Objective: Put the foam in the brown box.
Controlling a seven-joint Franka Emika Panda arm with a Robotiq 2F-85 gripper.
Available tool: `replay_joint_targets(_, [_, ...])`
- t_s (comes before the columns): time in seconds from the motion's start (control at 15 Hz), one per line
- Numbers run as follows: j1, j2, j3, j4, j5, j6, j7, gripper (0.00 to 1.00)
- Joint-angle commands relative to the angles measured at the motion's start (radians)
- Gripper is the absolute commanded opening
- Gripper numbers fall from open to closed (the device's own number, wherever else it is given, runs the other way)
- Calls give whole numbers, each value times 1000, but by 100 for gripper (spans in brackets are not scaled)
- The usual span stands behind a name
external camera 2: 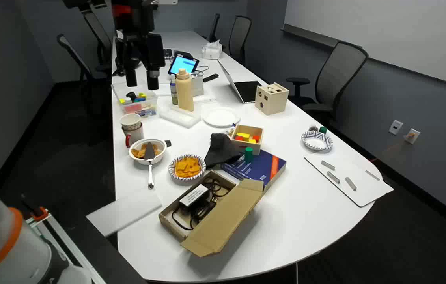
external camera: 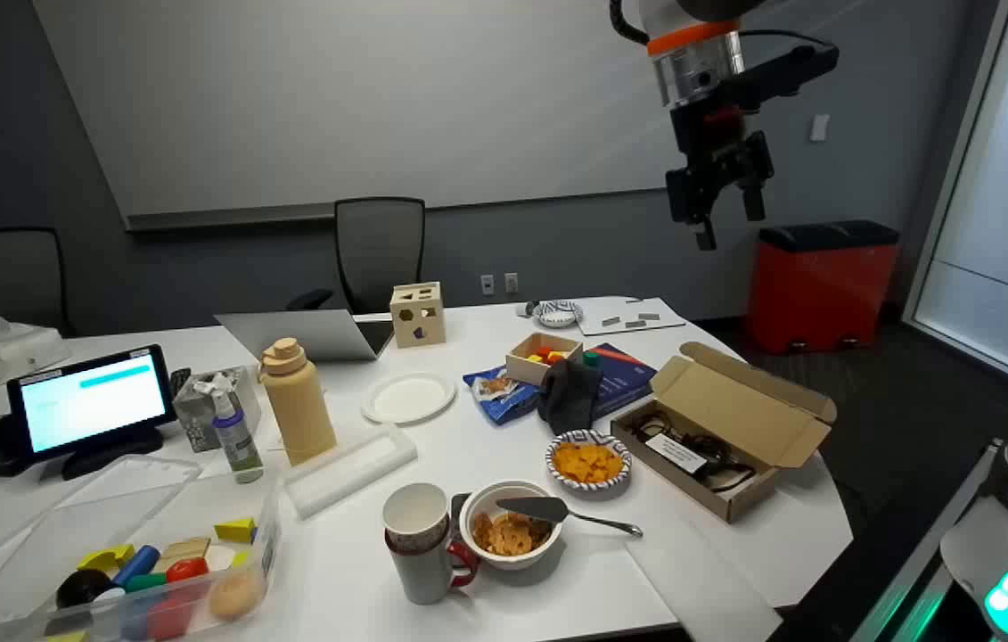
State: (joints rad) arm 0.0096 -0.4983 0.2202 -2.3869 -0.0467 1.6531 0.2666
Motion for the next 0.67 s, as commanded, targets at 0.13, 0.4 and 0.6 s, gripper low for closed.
replay_joint_targets(0.13, [24, 3, -20, 2, -8, -2, 9, 100])
replay_joint_targets(0.4, [32, 5, -13, -10, -6, 4, 4, 100])
replay_joint_targets(0.6, [79, 59, 43, -34, 16, 41, 55, 100])
